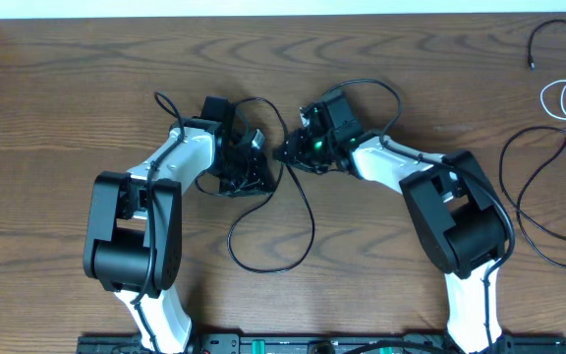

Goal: Untangle cables

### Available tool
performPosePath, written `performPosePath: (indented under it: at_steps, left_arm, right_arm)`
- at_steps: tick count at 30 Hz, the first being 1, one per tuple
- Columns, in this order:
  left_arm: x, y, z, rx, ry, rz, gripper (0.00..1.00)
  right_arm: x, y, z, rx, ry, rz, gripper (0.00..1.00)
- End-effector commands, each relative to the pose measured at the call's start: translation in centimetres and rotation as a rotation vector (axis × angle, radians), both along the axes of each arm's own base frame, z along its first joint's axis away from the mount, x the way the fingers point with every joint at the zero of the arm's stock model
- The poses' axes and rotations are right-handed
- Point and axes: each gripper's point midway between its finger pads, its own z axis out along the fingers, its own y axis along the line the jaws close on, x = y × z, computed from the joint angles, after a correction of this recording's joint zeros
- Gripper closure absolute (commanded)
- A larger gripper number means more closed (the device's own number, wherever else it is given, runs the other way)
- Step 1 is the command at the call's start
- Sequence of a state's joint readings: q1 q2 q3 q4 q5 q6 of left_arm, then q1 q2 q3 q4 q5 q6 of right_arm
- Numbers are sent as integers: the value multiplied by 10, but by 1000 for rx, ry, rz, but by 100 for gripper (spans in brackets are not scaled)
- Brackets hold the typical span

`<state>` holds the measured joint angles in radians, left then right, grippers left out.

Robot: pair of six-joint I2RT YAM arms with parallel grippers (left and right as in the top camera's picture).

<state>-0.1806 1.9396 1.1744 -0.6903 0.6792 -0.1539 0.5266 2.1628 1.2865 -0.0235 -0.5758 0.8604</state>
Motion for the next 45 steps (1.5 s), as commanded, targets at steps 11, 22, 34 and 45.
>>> performPosePath:
  at_steps: [11, 22, 34, 45]
  left_arm:
    - [2, -2, -4, -11, -3, -1, 92]
    - [5, -2, -4, -13, -25, -12, 92]
    - [5, -2, -4, -14, -27, -11, 92]
    - [6, -2, -4, -14, -33, -12, 92]
  right_arm:
    - [30, -34, 21, -43, -98, -74, 99]
    - [54, -287, 212, -304, -472, -384, 99]
    - [-38, -532, 294, -518, -483, -948, 99]
    - [-41, -592, 204, -634, -213, -1011, 1]
